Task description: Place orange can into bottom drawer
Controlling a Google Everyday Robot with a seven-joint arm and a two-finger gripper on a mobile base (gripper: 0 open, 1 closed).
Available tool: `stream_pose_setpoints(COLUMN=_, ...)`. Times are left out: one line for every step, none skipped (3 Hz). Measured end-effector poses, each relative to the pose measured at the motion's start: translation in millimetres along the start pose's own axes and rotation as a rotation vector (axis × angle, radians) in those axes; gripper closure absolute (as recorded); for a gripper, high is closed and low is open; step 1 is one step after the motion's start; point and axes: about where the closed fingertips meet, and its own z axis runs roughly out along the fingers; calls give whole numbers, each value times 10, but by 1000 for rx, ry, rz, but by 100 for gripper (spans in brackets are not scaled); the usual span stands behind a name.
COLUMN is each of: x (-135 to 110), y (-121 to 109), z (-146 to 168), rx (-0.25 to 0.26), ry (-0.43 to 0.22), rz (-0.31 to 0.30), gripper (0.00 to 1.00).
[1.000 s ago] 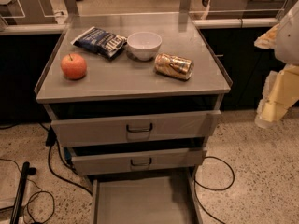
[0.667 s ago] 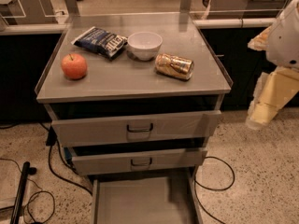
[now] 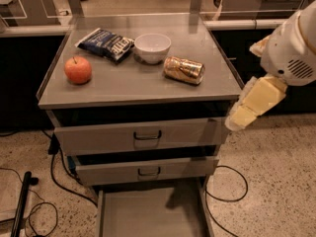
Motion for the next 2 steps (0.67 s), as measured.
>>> stream_pose_setpoints(x=-48, y=-112, z=148, rx=71, ry=-103, rz=78, gripper=0)
stream_pose_setpoints(x=-180, y=-381, z=339, rx=139, ry=-174, rz=50, gripper=0)
